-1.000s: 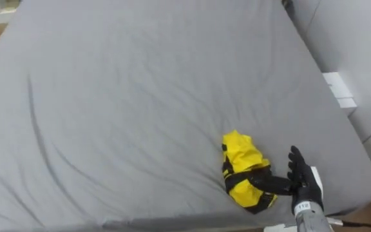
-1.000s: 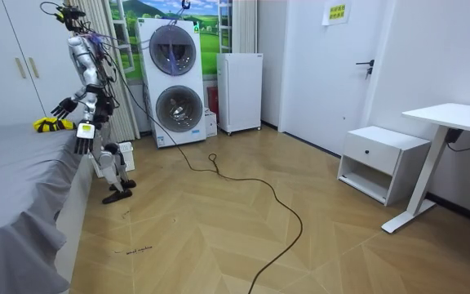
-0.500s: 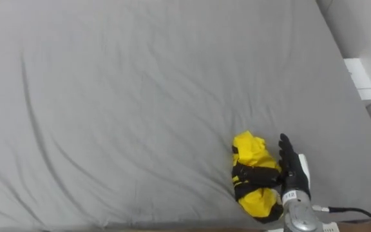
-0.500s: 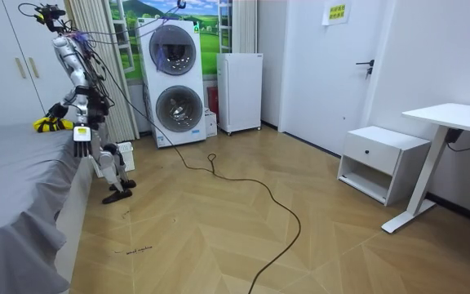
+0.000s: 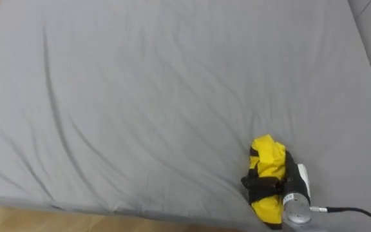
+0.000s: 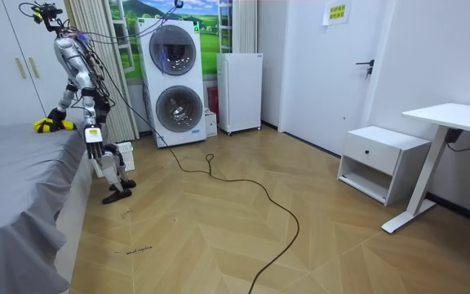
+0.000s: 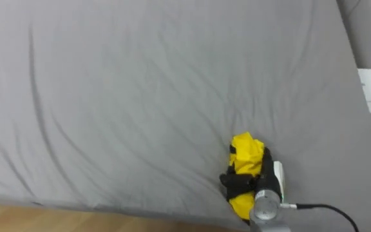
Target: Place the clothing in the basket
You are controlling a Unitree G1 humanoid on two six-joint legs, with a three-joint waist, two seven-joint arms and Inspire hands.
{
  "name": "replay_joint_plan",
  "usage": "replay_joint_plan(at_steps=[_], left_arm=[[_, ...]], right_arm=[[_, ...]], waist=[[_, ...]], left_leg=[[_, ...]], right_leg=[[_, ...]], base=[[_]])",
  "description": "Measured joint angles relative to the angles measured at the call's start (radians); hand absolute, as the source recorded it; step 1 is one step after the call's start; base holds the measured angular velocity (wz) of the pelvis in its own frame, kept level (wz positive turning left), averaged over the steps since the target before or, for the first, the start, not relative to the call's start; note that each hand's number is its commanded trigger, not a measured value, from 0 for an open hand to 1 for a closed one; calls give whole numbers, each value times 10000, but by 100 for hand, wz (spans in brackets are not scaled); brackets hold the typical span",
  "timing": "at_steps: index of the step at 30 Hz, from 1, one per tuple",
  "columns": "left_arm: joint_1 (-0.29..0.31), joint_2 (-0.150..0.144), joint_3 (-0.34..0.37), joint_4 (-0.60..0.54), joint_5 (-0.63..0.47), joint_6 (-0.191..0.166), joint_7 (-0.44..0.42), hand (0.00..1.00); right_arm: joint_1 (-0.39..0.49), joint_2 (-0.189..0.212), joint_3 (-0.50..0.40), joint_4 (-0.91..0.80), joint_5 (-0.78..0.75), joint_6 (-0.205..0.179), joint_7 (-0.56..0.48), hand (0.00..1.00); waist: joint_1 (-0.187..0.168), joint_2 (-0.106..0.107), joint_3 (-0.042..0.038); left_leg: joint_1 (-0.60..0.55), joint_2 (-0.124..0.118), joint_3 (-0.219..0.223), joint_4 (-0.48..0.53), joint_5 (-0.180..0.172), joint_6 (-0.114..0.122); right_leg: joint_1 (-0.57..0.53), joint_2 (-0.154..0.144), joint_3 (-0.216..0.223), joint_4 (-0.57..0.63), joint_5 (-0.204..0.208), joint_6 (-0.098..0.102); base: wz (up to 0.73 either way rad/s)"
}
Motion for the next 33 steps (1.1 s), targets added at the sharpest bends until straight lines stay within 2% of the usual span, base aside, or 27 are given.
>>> replay_joint_plan(at_steps=[1, 4, 5, 6, 9, 12, 17, 19, 22, 23, 25, 28, 29, 33], left_arm=[[-1, 37, 1, 22, -2, 24, -4, 0], [26, 147, -3, 125, 4, 218, -27, 0], [32, 169, -59, 135, 5, 264, -78, 0], [32, 184, -76, 134, 19, 267, -178, 0], [17, 240, -83, 132, 14, 294, -244, 0], [-3, 295, -207, 82, 10, 380, -240, 0], [-14, 326, -305, 97, 16, 477, -252, 0], [-40, 325, -304, 98, 17, 477, -342, 0], [-90, 328, -298, 41, -7, 470, -367, 0], [-87, 330, -297, -46, -18, 456, -366, 0], [-106, 328, -288, -189, 0, 453, -363, 0], [-90, 346, -55, -471, 209, 427, -354, 0], [-68, 391, -54, -550, 179, 417, -318, 0], [-50, 404, 228, -603, 459, 383, -318, 0]], right_arm=[[-28, -8, -5, 164, -3, -63, -18, 100], [-397, -79, -239, 763, -78, -176, -131, 100], [-541, -223, -287, 1021, -139, -187, -221, 100], [-665, -444, -388, 1216, -144, -212, -282, 100], [-891, -1039, -503, 1731, 14, -286, -278, 100], [-1095, -1459, -578, 2180, 510, -269, -268, 100], [-1068, -1715, -770, 2261, 1070, -57, -456, 100], [-1073, -1766, -782, 2343, 1348, -51, -463, 100], [-1021, -1744, -877, 2278, 1596, -46, -456, 100], [-953, -1724, -985, 2095, 1664, 42, -435, 100], [-894, -1669, -1207, 1710, 1719, 252, -414, 100], [-365, -1629, -1537, 575, 1679, 489, -334, 100], [-22, -1629, -1537, -68, 1676, 514, -330, 100], [1058, -1676, -1792, -2669, 1115, 591, -322, 100]], waist=[[16, 10, 6], [69, 197, 35], [68, 316, 8], [71, 431, 17], [221, 627, -17], [406, 672, -47], [463, 665, -68], [469, 610, -70], [383, 540, -26], [358, 486, 2], [273, 407, 41], [246, 174, 30], [181, 51, 37], [-466, -329, -23]], left_leg=[[-47, -2, -10, 32, 4, 7], [-249, -7, -48, 245, -11, 61], [-352, -14, -73, 321, -21, 102], [-391, -59, -130, 298, 23, 157], [-461, -130, -229, 219, 83, 227], [-579, -165, -263, 193, 155, 272], [-658, -210, -317, 197, 163, 273], [-604, -222, -293, 121, 173, 257], [-353, -258, -278, -155, 200, 220], [-205, -261, -203, -248, 204, 213], [-9, -280, -156, -358, 205, 213], [439, -273, 228, -567, 203, 215], [696, -279, 382, -625, 199, 221], [1435, -299, 751, -816, 184, 229]], right_leg=[[-19, -6, -42, -1, 1, 2], [-48, -32, -233, 18, -25, 40], [-89, -53, -333, -4, -59, 74], [-129, -108, -436, 39, -91, 94], [-191, -168, -516, 83, -91, 146], [-308, -189, -587, 68, -30, 186], [-328, -204, -762, 111, -20, 197], [-296, -204, -754, 52, -28, 207], [-145, -209, -660, 7, -46, 237], [-70, -208, -446, -6, -59, 256], [61, -208, -301, -100, -66, 261], [279, -232, 132, -101, -82, 290], [454, -248, 354, -113, -94, 312], [932, -286, 1030, -120, -132, 378]], base=[[23], [19], [19], [20], [10], [7], [14], [5], [-1], [-12], [-20], [-40], [-43], [-48]])
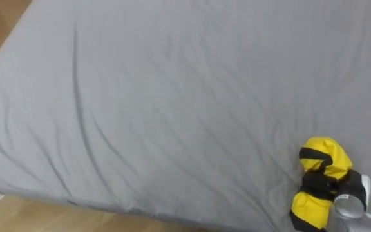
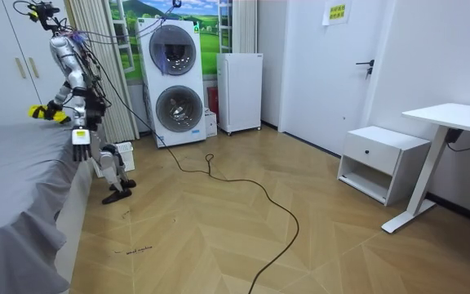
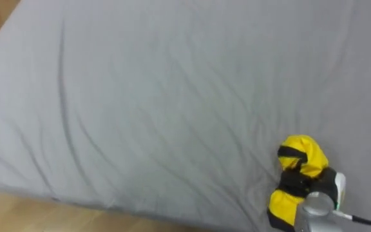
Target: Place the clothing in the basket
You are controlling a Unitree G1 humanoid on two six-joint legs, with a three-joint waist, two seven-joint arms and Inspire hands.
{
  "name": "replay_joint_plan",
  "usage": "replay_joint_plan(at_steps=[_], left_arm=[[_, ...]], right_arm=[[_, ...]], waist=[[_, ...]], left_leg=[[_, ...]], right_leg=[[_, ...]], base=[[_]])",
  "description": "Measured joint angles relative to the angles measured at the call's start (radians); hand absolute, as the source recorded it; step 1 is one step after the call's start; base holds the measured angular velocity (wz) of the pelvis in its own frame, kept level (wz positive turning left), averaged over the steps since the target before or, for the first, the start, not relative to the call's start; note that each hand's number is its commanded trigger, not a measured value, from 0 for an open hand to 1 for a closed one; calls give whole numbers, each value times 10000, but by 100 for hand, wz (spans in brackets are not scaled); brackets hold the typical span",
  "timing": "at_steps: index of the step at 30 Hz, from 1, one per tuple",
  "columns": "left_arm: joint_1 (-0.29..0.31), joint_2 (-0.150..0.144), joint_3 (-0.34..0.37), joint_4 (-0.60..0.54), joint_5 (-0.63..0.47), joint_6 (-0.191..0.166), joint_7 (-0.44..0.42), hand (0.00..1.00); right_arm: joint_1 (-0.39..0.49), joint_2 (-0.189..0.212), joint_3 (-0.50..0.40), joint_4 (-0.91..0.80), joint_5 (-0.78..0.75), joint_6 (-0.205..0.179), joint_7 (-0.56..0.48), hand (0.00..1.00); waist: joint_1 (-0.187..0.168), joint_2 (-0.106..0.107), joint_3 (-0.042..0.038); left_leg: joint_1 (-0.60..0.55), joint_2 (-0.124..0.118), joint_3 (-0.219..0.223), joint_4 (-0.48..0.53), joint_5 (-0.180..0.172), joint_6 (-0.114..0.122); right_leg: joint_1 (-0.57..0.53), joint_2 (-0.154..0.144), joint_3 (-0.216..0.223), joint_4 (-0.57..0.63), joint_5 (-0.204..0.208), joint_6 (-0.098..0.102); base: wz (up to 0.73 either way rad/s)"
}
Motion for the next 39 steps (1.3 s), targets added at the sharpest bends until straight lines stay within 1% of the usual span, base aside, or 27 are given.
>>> replay_joint_plan(at_steps=[2, 3, 4, 5, 6, 8, 9, 12, 14, 17, 20, 21, 22, 23, 25, 26, 27, 28, 29, 30, 31, 33, 34, 35, 37, 38, 39], left_arm=[[80, -1, 325, -167, 300, 4, -10, 0], [150, -30, 490, -378, 619, 24, -35, 0], [177, -33, 513, -455, 697, 98, -32, 0], [355, -38, 669, -443, 702, 311, -33, 0], [616, -18, 704, -443, 701, 351, -36, 0], [828, -12, 702, -446, 699, 422, -40, 0], [835, -13, 705, -446, 699, 577, -35, 0], [851, -17, 807, -443, 719, 975, -47, 0], [878, -25, 883, -444, 767, 1110, -47, 0], [962, -49, 1056, -445, 1240, 1179, -69, 0], [1147, -69, 1187, -455, 1725, 1205, -110, 0], [1222, -71, 1193, -455, 1733, 1251, -109, 0], [1256, -71, 1195, -454, 1732, 1273, -107, 0], [1333, -73, 1239, -454, 1731, 1330, -108, 0], [1433, -70, 1282, -453, 1736, 1434, -108, 0], [1460, -71, 1282, -447, 1735, 1512, -108, 0], [1477, -71, 1281, -413, 1733, 1540, -134, 0], [1494, -70, 1277, -394, 1733, 1545, -150, 0], [1500, -67, 1275, -389, 1738, 1580, -180, 0], [1505, -68, 1262, -392, 1733, 1598, -243, 0], [1513, -68, 1264, -392, 1730, 1613, -279, 0], [1507, -72, 1224, -391, 1722, 1840, -321, 0], [1505, -74, 1220, -390, 1724, 1885, -338, 0], [1491, -73, 1210, -388, 1724, 1918, -376, 0], [1473, -73, 1036, -376, 1711, 1918, -377, 0], [1406, -74, 859, -313, 1688, 1917, -375, 0], [1200, -87, 723, -136, 1686, 1915, -377, 0]], right_arm=[[460, -5, -398, -906, -139, 3, 10, 100], [742, -6, -833, -1429, -308, -1, 21, 100], [842, -8, -1018, -1642, -396, -1, 19, 100], [1006, -17, -1307, -2023, -481, -2, 22, 100], [1114, -28, -1499, -2196, -488, 5, 15, 100], [1353, -29, -1804, -2396, -488, 17, 15, 100], [1372, -25, -1947, -2444, -488, 121, -20, 100], [1410, -30, -2144, -2661, -490, 435, -9, 100], [1411, -29, -2312, -2807, -488, 439, -2, 100], [1550, -29, -2915, -3186, -489, 442, 137, 100], [1813, -64, -3452, -3314, -485, 434, 154, 100], [2009, -58, -3505, -3313, -429, 435, 167, 100], [2127, -58, -3522, -3313, -396, 438, 171, 100], [2327, -40, -3530, -3310, -352, 482, 177, 100], [2536, -34, -3577, -3301, -359, 634, 179, 100], [2613, -29, -3692, -3192, -381, 629, 175, 100], [2620, -29, -3820, -2891, -455, 627, 162, 100], [2620, -29, -3849, -2712, -474, 627, 159, 100], [2646, -25, -3914, -2323, -476, 627, 166, 100], [2632, -25, -3945, -1955, -455, 628, 184, 100], [2584, -25, -3945, -1778, -428, 631, 203, 100], [2311, -10, -3945, -1170, -412, 650, 219, 100], [2248, -12, -3948, -1082, -412, 650, 213, 100], [2201, -12, -3956, -1041, -413, 650, 215, 100], [1978, -35, -3988, -806, -421, 629, 219, 100], [1621, -128, -4024, -392, -419, 618, 218, 100], [1302, -257, -4064, -113, -411, 613, 181, 100]], waist=[[-212, -104, -10], [-478, -91, -16], [-566, -69, -20], [-661, 3, -57], [-750, 22, -71], [-994, 53, -91], [-1150, 101, -98], [-1359, 166, -91], [-1431, 209, -80], [-1545, 252, -61], [-1629, 255, -63], [-1737, 260, -63], [-1741, 271, -60], [-1745, 297, -47], [-1924, 344, -29], [-2044, 386, 7], [-2020, 420, 13], [-2030, 436, 12], [-2120, 481, -8], [-2138, 547, -22], [-2137, 587, -29], [-2266, 768, -33], [-2318, 816, -30], [-2446, 902, -12], [-2571, 1012, -14], [-2664, 1128, -5], [-2675, 1292, 40]], left_leg=[[372, 16, 190, 1, -86, 6], [595, 45, 320, 11, -207, 9], [703, 76, 419, 12, -271, 3], [893, 142, 487, 19, -419, -14], [1066, 174, 496, 20, -499, -21], [1231, 175, 579, 26, -538, -22], [1275, 195, 684, 25, -566, -15], [1440, 215, 873, 14, -571, -10], [1552, 262, 987, -50, -614, 14], [1729, 317, 1017, -165, -700, 13], [1847, 344, 1207, -173, -702, 13], [1896, 353, 1273, -176, -705, 10], [1924, 369, 1324, -176, -718, 7], [1987, 408, 1511, -176, -740, -3], [2004, 439, 1552, -164, -787, -18], [1992, 447, 1598, -159, -794, -14], [1997, 485, 1749, -157, -817, -25], [1984, 495, 1771, -151, -829, -30], [1896, 515, 1789, -101, -855, -29], [1803, 537, 1924, -98, -858, -25], [1742, 553, 2026, -98, -859, -23], [1479, 582, 2308, -90, -861, -19], [1385, 582, 2329, -77, -861, -16], [1159, 581, 2331, -10, -868, -1], [811, 582, 2455, 73, -876, 16], [499, 611, 2548, 194, -900, 55], [166, 623, 2601, 331, -923, 93]], right_leg=[[301, -1, 201, -8, -29, 49], [467, 27, 330, -11, -47, 79], [538, 49, 429, -10, -50, 86], [628, 114, 685, 3, -53, 90], [731, 155, 896, 20, -51, 92], [786, 160, 1057, 25, -43, 116], [787, 175, 1129, 53, -38, 130], [792, 185, 1336, 184, -36, 159], [790, 239, 1450, 207, -37, 162], [875, 359, 1697, 172, -37, 161], [941, 409, 1958, 172, -32, 160], [957, 440, 2098, 187, -23, 166], [958, 460, 2180, 195, -17, 165], [955, 506, 2354, 197, 18, 159], [938, 523, 2398, 201, 43, 149], [906, 542, 2474, 208, 53, 159], [859, 587, 2644, 206, 86, 165], [844, 593, 2659, 202, 98, 164], [781, 601, 2668, 207, 103, 165], [629, 650, 2859, 239, 122, 183], [519, 663, 2919, 286, 136, 181], [5, 678, 3074, 580, 165, 179], [-130, 686, 3117, 658, 168, 181], [-442, 686, 3137, 860, 170, 186], [-928, 695, 3246, 1102, 152, 205], [-1240, 705, 3317, 1182, 164, 221], [-1601, 710, 3387, 1330, 179, 247]], base=[[-40], [-36], [-46], [-62], [-60], [-33], [-19], [-22], [-18], [-12], [-15], [-18], [-31], [-42], [-28], [-20], [-24], [-22], [-14], [-17], [-36], [-42], [-26], [-15], [-18], [-23], [-19]])
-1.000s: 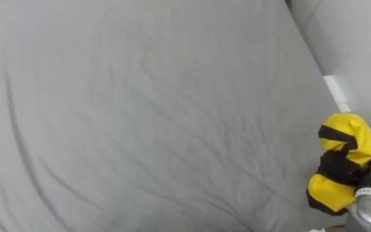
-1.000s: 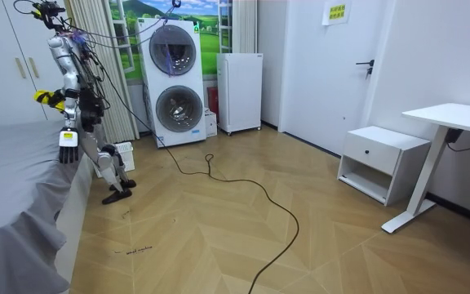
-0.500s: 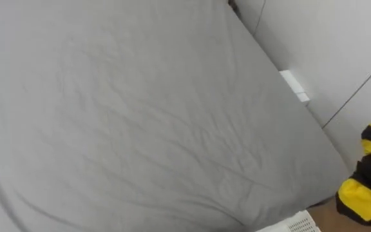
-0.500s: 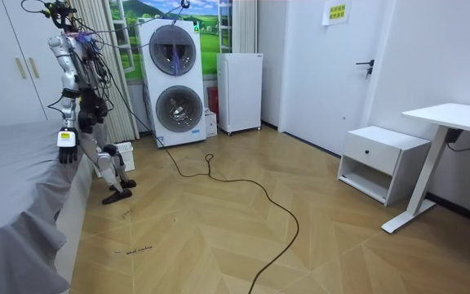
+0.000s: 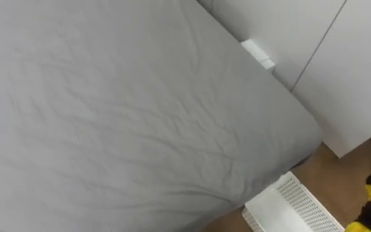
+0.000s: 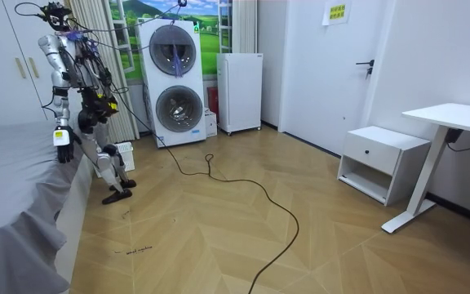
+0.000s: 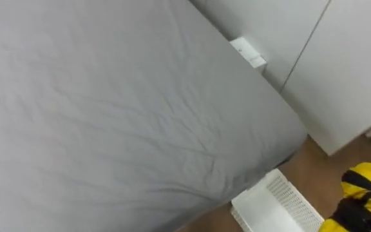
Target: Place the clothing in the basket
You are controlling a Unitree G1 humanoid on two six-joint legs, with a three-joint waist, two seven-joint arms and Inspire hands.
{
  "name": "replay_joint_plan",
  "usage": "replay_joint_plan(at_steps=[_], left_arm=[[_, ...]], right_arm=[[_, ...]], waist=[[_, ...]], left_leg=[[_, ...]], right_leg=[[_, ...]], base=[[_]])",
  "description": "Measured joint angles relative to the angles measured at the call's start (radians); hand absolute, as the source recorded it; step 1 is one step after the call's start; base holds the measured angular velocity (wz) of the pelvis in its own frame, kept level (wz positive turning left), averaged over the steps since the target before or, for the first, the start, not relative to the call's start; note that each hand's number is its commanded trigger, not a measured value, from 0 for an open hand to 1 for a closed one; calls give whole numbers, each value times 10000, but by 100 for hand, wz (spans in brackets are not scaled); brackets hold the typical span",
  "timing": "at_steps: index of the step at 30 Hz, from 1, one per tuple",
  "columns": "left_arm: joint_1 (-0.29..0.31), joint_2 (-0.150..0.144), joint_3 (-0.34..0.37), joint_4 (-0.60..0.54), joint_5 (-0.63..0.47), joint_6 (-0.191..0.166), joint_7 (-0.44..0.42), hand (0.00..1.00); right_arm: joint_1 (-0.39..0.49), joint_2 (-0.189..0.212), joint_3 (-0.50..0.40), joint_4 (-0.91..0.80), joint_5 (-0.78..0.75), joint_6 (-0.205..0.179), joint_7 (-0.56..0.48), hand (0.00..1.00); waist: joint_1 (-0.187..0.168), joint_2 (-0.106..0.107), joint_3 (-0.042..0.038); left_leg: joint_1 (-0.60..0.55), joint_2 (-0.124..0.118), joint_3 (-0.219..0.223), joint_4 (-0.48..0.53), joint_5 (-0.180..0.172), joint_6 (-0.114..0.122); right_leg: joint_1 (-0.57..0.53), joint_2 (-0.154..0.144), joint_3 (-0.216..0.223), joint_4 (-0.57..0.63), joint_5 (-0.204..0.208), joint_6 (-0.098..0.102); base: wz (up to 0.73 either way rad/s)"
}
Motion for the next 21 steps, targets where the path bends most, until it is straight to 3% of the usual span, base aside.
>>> replay_joint_plan(at_steps=[2, 6, 9, 18, 21], left_arm=[[-330, 2, -224, 271, 0, 0, 16, 0], [-834, -24, -860, 693, -639, -1, 113, 0], [-1275, -38, -1029, 1063, -796, -12, 198, 0], [-2003, -44, -1546, 1539, -1607, -519, 454, 0], [-2166, -51, -1857, 1535, -1888, -606, 519, 0]], right_arm=[[-471, -120, 8, 389, -66, -122, -38, 100], [-1304, -284, 60, 1511, -47, -420, -180, 100], [-1410, -288, 265, 2004, -55, -494, -392, 100], [-2549, -331, 549, 3614, 236, -962, -505, 100], [-2833, -551, 818, 3975, 695, -973, -415, 100]], waist=[[-79, 219, 40], [-28, 688, 31], [169, 773, 30], [428, 944, 90], [460, 1095, 94]], left_leg=[[-468, -27, 123, 83, 28, 60], [-1212, -145, 482, 109, 96, 172], [-1758, -202, 538, 278, 110, 194], [-2799, -269, 551, 635, 238, 332], [-3085, -292, 538, 624, 312, 367]], right_leg=[[-606, -14, 123, 292, -11, 50], [-1766, -31, 471, 954, -112, 147], [-2482, -16, 723, 1359, -154, 161], [-3672, -91, 811, 1997, -248, 209], [-3954, -157, 711, 2037, -209, 217]], base=[[-17], [-21], [-26], [-3], [11]])
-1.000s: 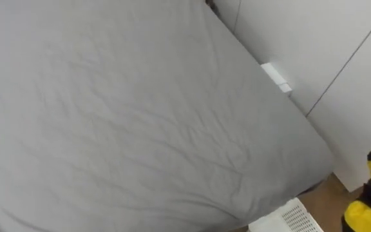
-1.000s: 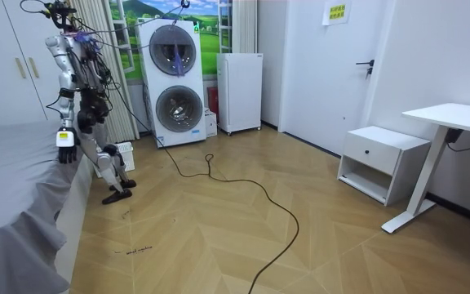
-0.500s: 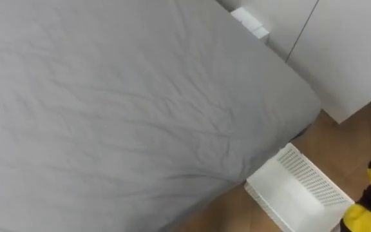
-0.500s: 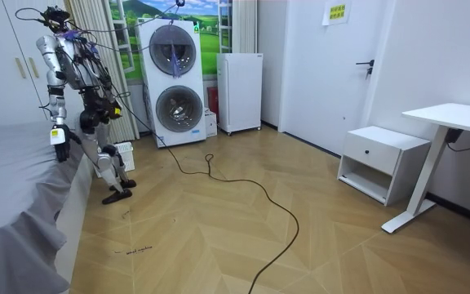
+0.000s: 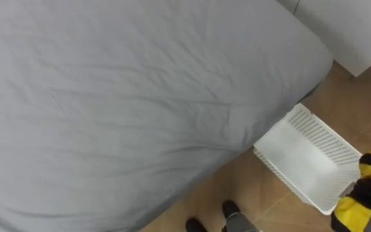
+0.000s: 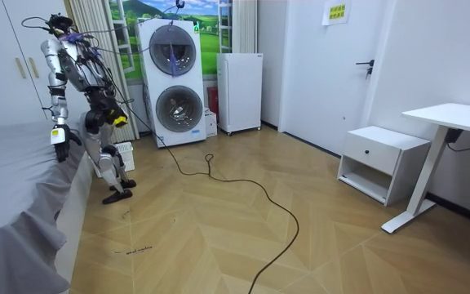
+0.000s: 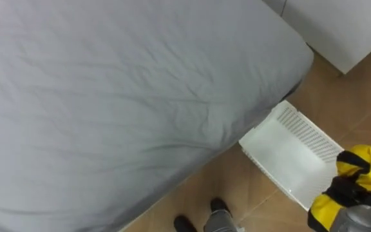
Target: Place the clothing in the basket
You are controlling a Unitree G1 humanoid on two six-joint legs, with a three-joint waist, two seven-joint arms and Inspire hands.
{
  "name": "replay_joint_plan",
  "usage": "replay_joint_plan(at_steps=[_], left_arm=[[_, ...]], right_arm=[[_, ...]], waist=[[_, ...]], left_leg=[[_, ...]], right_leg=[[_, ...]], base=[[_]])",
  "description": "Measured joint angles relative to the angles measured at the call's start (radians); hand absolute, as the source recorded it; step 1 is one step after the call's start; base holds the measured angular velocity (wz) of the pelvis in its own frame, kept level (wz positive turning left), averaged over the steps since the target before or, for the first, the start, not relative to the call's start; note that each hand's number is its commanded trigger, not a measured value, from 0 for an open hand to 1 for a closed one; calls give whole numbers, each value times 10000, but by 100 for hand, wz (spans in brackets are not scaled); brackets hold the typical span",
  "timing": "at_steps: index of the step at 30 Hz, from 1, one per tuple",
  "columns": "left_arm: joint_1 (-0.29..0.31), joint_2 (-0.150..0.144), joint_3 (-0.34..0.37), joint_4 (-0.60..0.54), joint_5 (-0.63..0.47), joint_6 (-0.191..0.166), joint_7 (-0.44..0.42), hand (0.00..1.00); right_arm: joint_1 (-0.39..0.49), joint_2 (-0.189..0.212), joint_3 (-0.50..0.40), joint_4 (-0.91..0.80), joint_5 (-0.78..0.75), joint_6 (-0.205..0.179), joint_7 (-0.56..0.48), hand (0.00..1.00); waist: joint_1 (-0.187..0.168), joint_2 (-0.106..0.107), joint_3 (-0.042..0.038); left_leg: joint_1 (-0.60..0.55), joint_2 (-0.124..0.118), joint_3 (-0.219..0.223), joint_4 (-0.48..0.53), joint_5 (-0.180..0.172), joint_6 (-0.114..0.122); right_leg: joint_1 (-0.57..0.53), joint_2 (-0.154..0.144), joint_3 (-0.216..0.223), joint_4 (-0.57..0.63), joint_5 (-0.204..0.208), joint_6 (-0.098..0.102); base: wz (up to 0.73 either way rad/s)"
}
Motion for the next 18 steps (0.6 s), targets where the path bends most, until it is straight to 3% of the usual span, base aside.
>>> replay_joint_plan(at_steps=[2, 8, 16, 18], left_arm=[[-96, -9, -99, -6, -71, -49, 15, 0], [-315, -17, -368, 20, -598, -295, 98, 0], [-317, -15, -363, 13, -670, -659, 64, 0], [-355, -5, -363, 12, -672, -789, 61, 0]], right_arm=[[-135, -185, 136, 181, 210, -26, 8, 0], [-224, -488, 357, 600, 355, -213, 38, 0], [-202, -696, 326, 605, 360, -424, 117, 0], [-177, -734, 325, 606, 366, -428, 112, 0]], waist=[[18, 78, 10], [419, 104, 36], [463, 50, 73], [463, -10, 115]], left_leg=[[-188, -39, 8, 31, 22, 31], [-460, -29, 17, 146, 22, 26], [-493, -64, -7, 344, 34, 8], [-527, -58, -4, 460, 33, 10]], right_leg=[[-243, -69, -68, 141, 1, 5], [-558, -134, -234, 334, -62, -67], [-541, -385, -634, 579, -301, -124], [-548, -423, -680, 675, -361, -122]], base=[[12], [3], [15], [14]])
